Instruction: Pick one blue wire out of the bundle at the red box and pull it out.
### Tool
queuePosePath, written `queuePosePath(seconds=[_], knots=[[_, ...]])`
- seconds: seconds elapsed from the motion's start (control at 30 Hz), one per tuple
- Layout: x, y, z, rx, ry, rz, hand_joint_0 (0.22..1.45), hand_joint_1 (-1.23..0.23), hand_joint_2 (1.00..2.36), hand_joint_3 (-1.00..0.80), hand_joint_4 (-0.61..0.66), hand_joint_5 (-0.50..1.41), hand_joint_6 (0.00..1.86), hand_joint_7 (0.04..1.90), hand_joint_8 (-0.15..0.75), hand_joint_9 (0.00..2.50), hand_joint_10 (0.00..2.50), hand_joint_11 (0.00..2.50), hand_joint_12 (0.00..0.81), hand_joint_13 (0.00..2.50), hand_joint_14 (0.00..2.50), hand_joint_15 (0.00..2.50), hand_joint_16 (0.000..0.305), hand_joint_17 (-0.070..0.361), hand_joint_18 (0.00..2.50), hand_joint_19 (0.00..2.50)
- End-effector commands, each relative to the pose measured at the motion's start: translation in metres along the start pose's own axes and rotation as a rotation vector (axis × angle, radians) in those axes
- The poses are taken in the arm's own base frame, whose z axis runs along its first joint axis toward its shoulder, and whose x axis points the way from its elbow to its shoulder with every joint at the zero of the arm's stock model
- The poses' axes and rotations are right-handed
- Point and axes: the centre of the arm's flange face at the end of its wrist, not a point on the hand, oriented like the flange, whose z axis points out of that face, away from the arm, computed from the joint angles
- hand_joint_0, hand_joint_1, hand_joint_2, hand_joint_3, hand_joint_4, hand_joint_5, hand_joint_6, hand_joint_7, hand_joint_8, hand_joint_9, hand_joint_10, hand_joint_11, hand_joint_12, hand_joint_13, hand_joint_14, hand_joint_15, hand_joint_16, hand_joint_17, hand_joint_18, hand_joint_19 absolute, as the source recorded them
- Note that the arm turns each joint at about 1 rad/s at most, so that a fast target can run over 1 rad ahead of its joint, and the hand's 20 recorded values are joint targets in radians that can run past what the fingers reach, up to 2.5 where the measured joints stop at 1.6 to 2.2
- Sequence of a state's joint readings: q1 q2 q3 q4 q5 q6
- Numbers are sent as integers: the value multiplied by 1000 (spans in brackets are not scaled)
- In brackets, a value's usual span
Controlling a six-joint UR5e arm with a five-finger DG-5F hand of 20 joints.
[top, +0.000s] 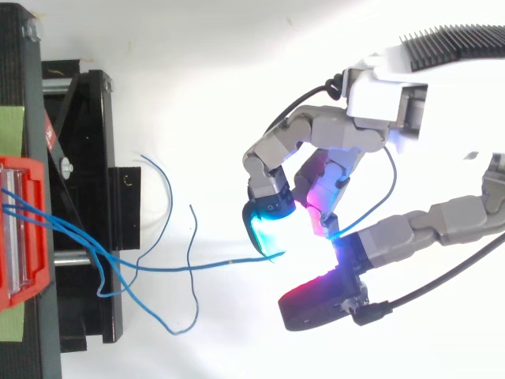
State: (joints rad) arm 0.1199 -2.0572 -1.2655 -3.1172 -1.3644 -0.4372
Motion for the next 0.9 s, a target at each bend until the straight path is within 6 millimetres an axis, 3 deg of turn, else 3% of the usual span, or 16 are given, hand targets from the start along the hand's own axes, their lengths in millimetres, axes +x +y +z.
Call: queuePosePath(seconds=[0.0, 0.87], knots=[[0, 0, 0, 0, -1, 0, 592, -852, 1013, -80, -69, -43, 913, 1146, 353, 1175, 10, 637, 470, 930, 15, 532, 59, 133, 927, 395], [0, 0, 0, 0, -1, 0, 591, -857, 1012, -65, -73, -40, 911, 1147, 359, 1190, 12, 633, 472, 939, 14, 528, 60, 136, 936, 390]])
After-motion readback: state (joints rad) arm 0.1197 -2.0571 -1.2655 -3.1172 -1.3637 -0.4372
